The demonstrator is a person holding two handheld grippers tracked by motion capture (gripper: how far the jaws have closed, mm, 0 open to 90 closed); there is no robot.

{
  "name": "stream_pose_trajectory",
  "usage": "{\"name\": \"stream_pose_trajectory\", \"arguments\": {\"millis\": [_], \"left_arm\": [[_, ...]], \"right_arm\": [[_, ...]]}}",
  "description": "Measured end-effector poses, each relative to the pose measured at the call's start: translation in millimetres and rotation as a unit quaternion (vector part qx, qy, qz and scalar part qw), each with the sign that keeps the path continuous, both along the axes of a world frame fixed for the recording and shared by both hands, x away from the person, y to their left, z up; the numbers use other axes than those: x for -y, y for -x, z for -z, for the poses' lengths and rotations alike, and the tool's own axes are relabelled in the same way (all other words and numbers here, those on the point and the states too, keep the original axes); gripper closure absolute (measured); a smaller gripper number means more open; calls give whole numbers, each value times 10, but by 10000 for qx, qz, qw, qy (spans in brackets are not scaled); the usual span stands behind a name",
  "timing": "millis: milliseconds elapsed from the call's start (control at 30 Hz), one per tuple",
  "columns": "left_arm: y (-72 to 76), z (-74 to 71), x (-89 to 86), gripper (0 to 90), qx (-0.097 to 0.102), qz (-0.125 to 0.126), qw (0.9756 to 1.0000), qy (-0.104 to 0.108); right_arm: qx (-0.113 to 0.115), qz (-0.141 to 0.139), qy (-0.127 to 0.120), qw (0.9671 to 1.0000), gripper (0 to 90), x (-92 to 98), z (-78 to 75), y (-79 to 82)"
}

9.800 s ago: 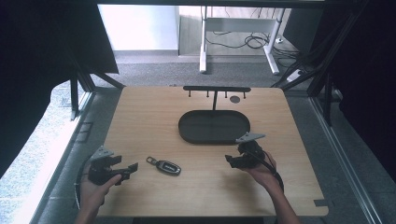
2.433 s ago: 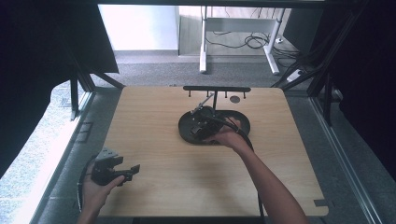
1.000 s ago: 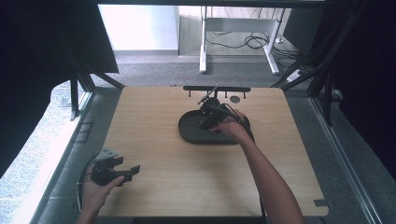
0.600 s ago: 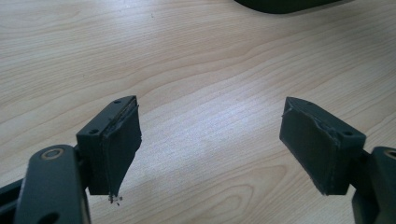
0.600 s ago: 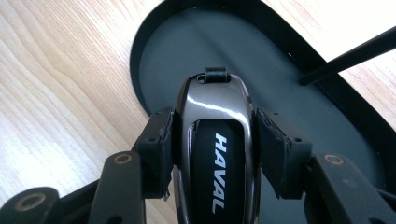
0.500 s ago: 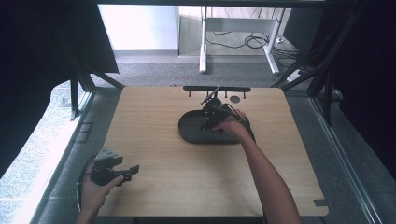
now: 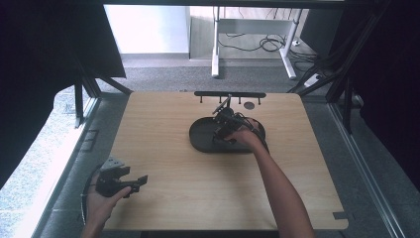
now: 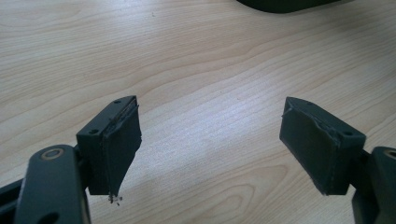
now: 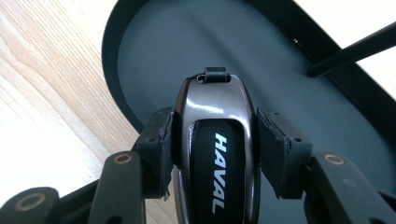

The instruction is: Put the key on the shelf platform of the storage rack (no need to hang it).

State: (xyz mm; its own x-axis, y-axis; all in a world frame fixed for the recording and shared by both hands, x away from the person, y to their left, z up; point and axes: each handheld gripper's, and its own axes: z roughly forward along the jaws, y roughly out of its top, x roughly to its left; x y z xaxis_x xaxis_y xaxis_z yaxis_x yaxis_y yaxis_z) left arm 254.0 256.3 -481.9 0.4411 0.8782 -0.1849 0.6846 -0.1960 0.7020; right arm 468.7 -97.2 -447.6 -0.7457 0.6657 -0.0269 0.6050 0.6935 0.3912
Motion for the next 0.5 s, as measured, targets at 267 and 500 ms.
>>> {"name": "stream_pose_trajectory", "arguments": {"millis": [267, 500], "left_arm": [[-2, 3, 2, 208, -5, 8, 10000, 0], [-2, 5, 6, 208, -5, 23, 10000, -13]], "right_arm": [[-52, 49, 2, 10000, 492, 11, 84, -26], [-71, 120, 78, 9999, 491, 64, 144, -43]]}}
